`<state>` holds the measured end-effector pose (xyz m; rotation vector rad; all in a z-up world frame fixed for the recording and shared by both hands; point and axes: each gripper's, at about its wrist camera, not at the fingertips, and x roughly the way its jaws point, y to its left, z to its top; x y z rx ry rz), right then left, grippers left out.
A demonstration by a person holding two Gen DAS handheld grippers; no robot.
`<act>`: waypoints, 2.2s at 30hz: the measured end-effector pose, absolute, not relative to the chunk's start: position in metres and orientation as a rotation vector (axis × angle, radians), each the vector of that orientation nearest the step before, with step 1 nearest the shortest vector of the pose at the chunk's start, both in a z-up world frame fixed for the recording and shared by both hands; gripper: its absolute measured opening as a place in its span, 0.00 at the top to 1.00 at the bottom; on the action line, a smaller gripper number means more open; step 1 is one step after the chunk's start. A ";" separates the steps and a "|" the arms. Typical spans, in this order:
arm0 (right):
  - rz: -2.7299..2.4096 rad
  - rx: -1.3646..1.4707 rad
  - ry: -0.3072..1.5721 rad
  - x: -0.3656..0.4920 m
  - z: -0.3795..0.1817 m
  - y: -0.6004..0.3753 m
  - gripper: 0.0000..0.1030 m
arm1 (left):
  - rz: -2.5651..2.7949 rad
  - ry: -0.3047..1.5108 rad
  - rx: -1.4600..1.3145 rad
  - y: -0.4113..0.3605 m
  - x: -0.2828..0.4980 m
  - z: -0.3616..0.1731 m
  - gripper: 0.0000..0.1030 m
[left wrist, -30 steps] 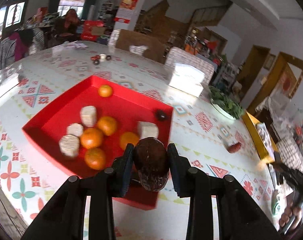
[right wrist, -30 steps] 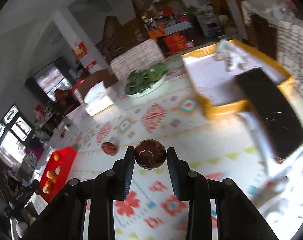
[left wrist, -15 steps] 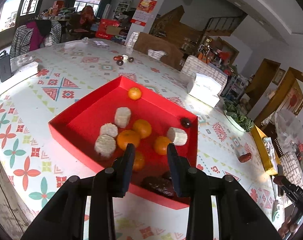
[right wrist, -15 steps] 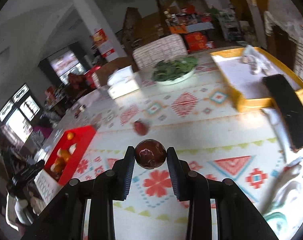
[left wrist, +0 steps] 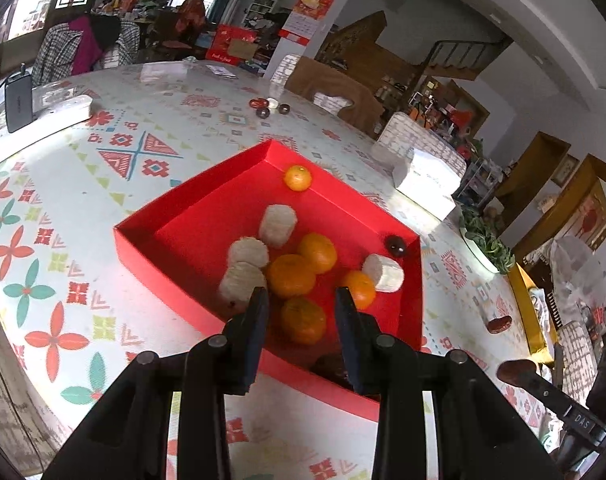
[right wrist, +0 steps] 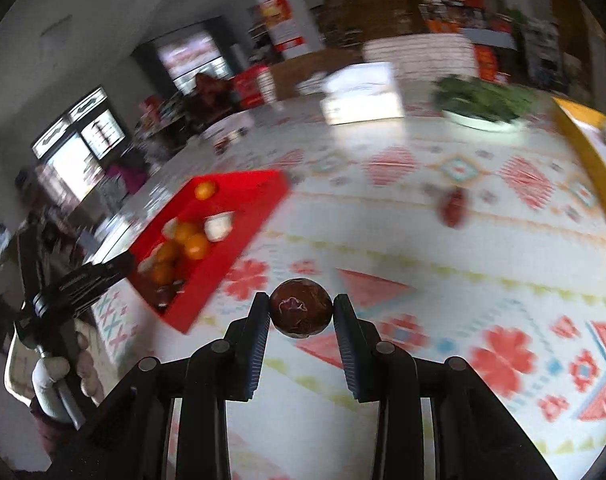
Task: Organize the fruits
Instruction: 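Carry both red dates over the red tray and open both tools, then move both open tools back toward the last red date on the cloth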
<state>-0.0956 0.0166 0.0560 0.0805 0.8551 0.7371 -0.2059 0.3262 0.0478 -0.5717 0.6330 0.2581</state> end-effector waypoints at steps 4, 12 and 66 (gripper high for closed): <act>0.800 0.013 0.847 -0.098 0.059 0.063 0.65 | 0.275 0.621 -0.588 0.335 -0.211 0.047 0.53; 0.883 -0.084 0.838 -0.091 0.066 0.143 0.65 | 0.305 0.598 -0.623 0.359 -0.223 0.046 0.48; 0.536 0.138 0.840 0.011 0.050 -0.083 0.34 | 0.256 0.600 -0.354 0.291 -0.169 0.079 0.28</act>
